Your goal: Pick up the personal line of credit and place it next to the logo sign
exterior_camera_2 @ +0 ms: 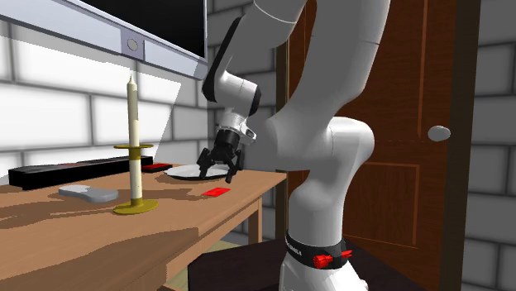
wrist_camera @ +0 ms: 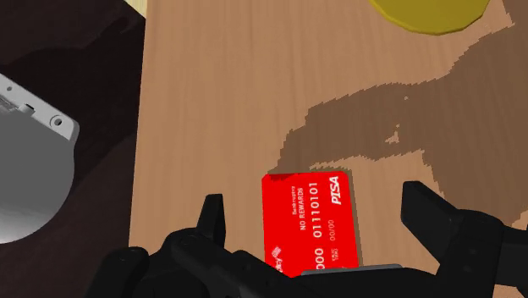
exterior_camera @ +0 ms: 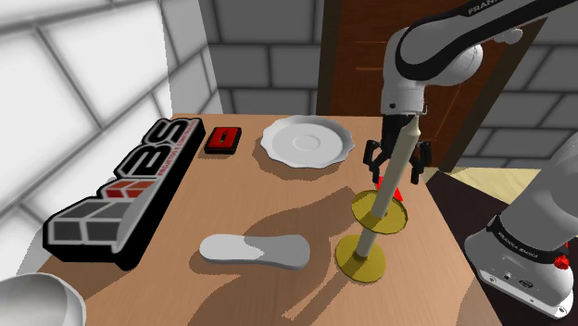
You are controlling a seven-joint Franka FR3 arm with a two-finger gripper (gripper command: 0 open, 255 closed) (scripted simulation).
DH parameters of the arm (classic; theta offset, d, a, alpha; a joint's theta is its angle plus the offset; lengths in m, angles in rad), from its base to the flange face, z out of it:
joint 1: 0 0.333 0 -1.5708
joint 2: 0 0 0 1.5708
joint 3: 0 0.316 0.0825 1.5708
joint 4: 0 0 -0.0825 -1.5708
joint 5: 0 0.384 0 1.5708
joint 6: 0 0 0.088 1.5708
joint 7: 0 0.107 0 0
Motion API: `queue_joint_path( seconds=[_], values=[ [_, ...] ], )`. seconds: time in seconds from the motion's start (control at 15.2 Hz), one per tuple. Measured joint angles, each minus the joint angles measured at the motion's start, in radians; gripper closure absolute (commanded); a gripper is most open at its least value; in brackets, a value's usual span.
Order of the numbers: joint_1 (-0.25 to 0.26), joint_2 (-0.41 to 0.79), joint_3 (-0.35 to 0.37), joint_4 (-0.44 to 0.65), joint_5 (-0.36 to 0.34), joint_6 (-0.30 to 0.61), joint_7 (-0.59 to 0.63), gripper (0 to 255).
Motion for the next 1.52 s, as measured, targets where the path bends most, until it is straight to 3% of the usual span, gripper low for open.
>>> queue_joint_path(
  seconds=[0.4,0.79,0.86,1.52],
  values=[
    [0.026,0.03,0.032,-0.052,0.05,0.085,-0.007,0],
    [0.029,0.037,0.037,-0.056,0.057,0.097,-0.008,0],
    [0.029,0.037,0.037,-0.056,0.057,0.097,-0.008,255],
    [0.028,0.033,0.035,-0.054,0.054,0.092,-0.007,255]
  ],
)
